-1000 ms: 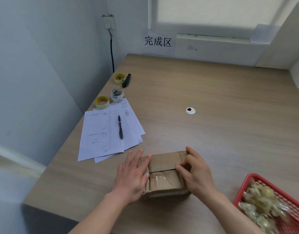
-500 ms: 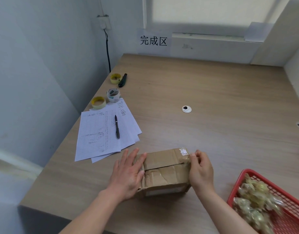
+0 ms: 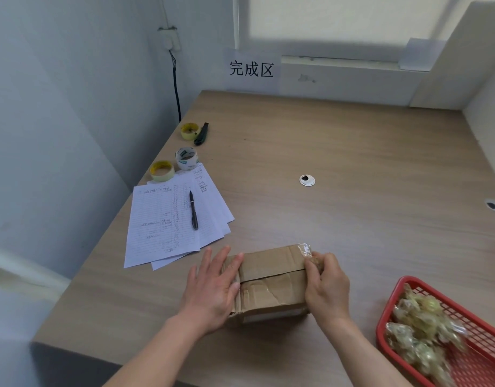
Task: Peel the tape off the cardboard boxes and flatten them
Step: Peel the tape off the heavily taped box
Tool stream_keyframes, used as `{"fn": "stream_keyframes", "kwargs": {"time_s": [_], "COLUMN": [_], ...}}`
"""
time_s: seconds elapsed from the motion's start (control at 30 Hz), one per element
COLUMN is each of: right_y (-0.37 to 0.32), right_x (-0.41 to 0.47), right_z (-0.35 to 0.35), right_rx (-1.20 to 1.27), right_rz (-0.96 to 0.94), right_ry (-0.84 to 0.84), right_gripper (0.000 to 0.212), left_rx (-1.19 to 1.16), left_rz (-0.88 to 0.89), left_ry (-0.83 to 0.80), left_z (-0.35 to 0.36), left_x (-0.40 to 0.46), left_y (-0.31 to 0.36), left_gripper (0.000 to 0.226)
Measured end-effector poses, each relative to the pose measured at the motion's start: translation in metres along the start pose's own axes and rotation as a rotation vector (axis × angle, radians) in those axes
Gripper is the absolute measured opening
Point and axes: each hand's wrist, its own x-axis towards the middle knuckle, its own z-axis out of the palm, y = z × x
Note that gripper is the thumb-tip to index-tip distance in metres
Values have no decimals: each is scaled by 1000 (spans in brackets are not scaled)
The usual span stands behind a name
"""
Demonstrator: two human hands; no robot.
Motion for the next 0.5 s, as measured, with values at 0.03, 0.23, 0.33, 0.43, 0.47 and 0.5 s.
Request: {"fn": "stream_keyframes", "kwargs": {"time_s": [0.03, 0.23, 0.33, 0.43, 0.47, 0.5], "right_y": [0, 5, 5, -2, -4, -7], "right_x": [0, 9, 14, 16, 16, 15], "right_z": [1, 6, 5, 3, 3, 1], "right_rx": [79, 485, 668, 596, 583, 615], "right_rz": [66, 486, 626, 587, 560, 568], "right_ry": [33, 105, 59, 29, 23, -7], "right_gripper": [22, 37, 33, 27, 27, 28], "left_rx": [-5, 16, 49, 77, 89, 94], "left_rz": [4, 46, 84, 100, 96, 87], "left_ry": [-3, -11, -16, -18, 1, 31], "left_z": [-1, -7, -12, -17, -21, -25], "left_x": [-1, 2, 5, 5, 7, 9], "left_y": [0, -3, -5, -8, -9, -7], "left_gripper": [58, 58, 57, 58, 57, 57]}}
